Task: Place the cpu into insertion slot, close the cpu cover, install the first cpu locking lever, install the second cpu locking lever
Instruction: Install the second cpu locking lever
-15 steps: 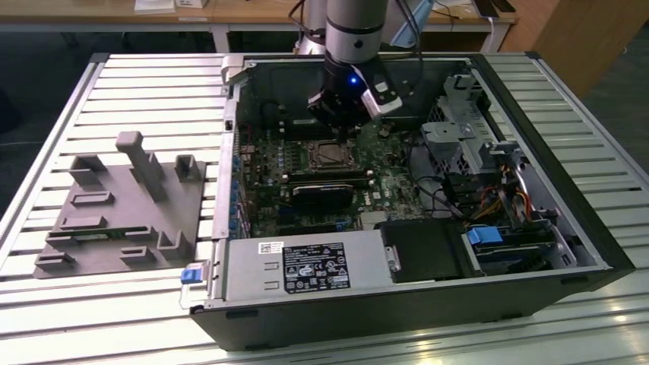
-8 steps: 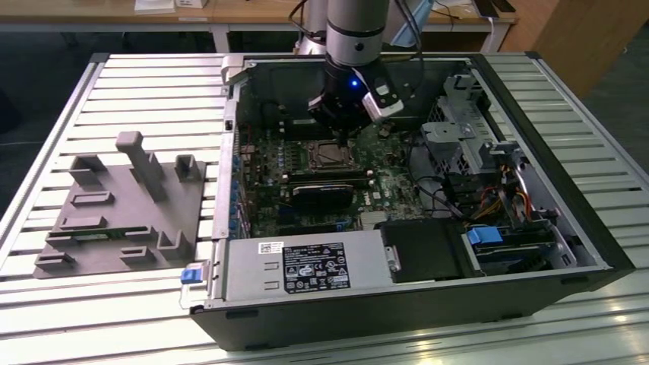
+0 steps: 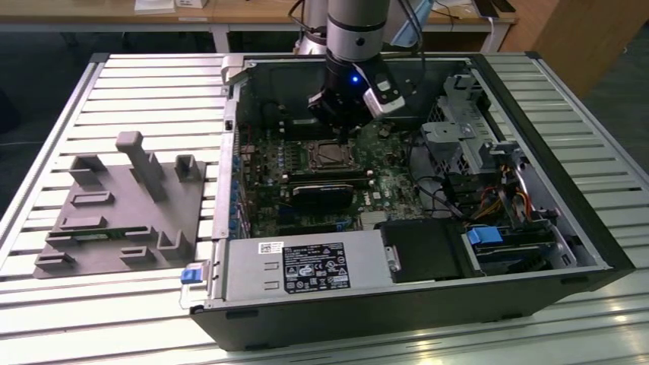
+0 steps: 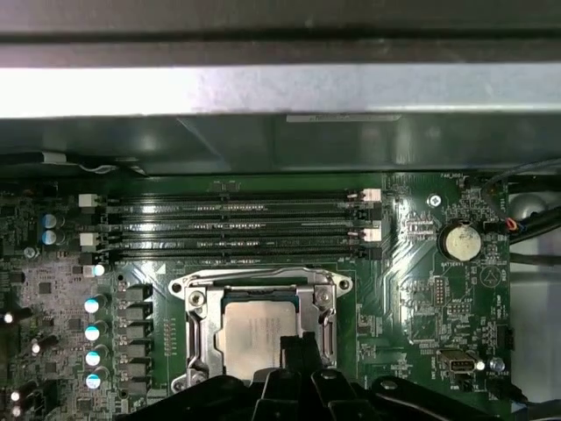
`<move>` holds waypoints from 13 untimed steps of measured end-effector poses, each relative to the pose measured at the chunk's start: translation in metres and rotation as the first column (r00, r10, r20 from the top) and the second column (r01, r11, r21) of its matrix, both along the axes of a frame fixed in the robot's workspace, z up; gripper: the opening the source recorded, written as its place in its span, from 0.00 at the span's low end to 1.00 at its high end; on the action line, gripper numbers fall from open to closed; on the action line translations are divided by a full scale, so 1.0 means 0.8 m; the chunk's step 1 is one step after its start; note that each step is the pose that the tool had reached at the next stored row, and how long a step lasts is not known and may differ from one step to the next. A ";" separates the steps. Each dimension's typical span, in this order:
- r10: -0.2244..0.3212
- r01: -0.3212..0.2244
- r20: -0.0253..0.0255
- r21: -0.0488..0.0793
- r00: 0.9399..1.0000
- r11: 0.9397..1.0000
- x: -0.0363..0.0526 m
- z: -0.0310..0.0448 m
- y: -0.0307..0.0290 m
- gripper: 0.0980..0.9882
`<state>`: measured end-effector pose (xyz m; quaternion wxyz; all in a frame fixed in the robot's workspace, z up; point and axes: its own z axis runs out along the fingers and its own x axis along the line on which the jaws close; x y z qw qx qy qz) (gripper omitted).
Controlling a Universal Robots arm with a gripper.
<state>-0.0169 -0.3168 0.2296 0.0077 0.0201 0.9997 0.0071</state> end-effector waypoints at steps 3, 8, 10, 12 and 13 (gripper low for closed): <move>0.000 0.000 0.000 0.000 1.000 1.000 -0.001 0.0001 -0.0055 0.01; 0.000 0.000 0.000 0.000 1.000 1.000 -0.001 0.0000 -0.0200 0.01; 0.000 0.000 0.000 0.002 1.000 1.000 -0.001 0.0000 -0.0254 0.01; 0.000 0.000 -0.002 0.022 1.000 1.000 -0.001 -0.0001 -0.0280 0.01; 0.000 0.000 -0.003 0.035 1.000 0.999 -0.001 -0.0001 -0.0285 0.01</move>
